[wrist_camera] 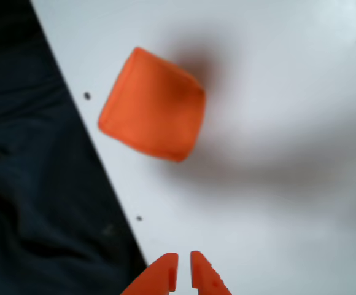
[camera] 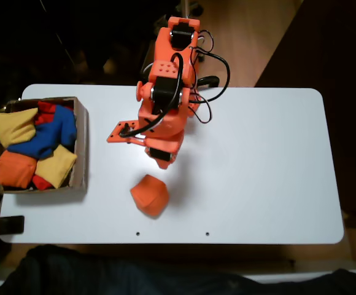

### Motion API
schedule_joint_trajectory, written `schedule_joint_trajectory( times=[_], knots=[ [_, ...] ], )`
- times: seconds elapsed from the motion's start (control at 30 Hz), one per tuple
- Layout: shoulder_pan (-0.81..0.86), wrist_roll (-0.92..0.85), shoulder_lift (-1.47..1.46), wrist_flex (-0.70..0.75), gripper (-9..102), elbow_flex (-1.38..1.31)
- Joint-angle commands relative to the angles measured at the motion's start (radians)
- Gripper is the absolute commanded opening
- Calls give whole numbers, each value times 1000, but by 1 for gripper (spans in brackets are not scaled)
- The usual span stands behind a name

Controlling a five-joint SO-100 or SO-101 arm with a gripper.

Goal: Grasp a bag and put it in the box.

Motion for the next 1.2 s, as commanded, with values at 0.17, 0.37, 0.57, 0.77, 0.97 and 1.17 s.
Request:
schedule_joint_trajectory(
  times=[0.17, 0.37, 0.57, 0.77, 0.97, 1.17],
  knots=[
    [9, -2, -106, 51, 10, -155],
    [23, 12, -166, 54, 19, -184],
    [51, 20, -222, 41, 31, -186],
    [64, 44, -270, 40, 47, -187],
    [72, 64, -316, 38, 55, -187],
    [80, 71, -360, 29, 61, -187]
  ],
)
